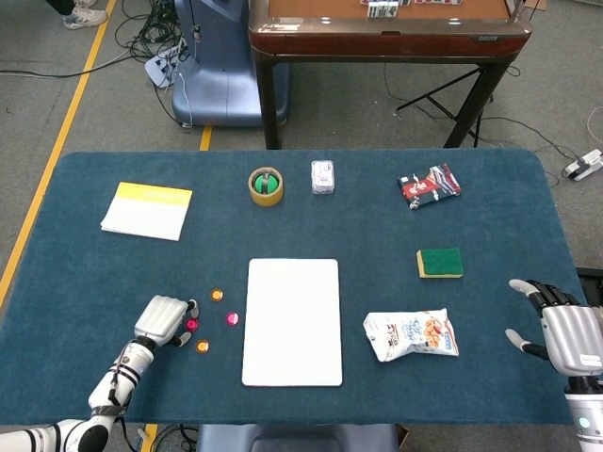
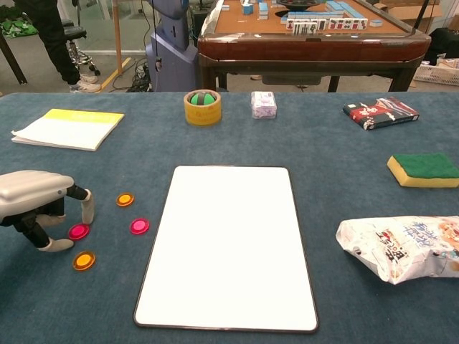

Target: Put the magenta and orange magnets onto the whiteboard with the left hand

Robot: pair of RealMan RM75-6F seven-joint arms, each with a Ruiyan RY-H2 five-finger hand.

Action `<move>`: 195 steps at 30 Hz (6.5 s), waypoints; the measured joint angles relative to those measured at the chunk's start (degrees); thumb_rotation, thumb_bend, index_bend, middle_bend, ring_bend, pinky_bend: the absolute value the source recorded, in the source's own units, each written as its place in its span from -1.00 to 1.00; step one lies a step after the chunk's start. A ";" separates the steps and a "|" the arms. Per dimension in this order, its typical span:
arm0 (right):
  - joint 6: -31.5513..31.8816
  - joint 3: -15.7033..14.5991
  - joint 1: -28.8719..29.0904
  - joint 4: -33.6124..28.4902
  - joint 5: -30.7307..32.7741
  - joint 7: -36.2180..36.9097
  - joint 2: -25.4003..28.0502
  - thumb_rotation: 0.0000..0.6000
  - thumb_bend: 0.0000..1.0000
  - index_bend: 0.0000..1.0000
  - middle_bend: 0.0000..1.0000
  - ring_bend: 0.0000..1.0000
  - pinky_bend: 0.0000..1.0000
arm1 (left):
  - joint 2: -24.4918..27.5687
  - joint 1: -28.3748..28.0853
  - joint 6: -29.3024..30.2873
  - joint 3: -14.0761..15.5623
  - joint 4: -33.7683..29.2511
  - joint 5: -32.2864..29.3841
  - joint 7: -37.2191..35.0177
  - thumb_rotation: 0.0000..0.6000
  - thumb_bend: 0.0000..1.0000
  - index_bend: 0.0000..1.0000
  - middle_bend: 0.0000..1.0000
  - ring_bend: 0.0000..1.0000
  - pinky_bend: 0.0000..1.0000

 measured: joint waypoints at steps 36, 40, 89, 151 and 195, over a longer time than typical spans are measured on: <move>3.12 -0.09 -1.41 -0.02 -1.23 3.14 1.09 1.00 -0.89 -0.48 -0.39 -0.41 -0.15 | 5.49 -10.69 0.25 -6.42 -20.13 -5.20 9.96 1.00 -0.36 0.31 1.00 1.00 1.00; 4.91 -0.15 -2.16 0.17 -2.02 4.79 1.53 1.00 -0.89 -0.48 -0.39 -0.41 -0.15 | 4.03 -13.09 0.19 -6.28 -21.26 -7.17 13.24 1.00 -0.36 0.31 1.00 1.00 1.00; 6.48 0.55 -3.74 0.74 -2.11 7.76 2.46 1.00 -0.89 -0.48 -0.38 -0.40 -0.15 | -3.74 -17.48 5.34 1.88 -11.93 -14.81 15.86 1.00 -0.38 -0.13 1.00 1.00 1.00; 5.68 0.61 -3.42 0.57 -1.93 7.37 2.44 1.00 -0.89 -0.48 -0.38 -0.40 -0.15 | -8.45 -14.79 4.64 0.92 -3.70 -15.58 16.03 1.00 -0.38 0.26 1.00 1.00 1.00; 7.18 0.38 -4.09 0.63 -3.04 7.73 2.58 1.00 -0.89 -0.48 -0.38 -0.40 -0.15 | -13.31 -21.29 7.61 -3.43 -8.55 -18.24 24.51 1.00 -0.38 0.20 1.00 1.00 1.00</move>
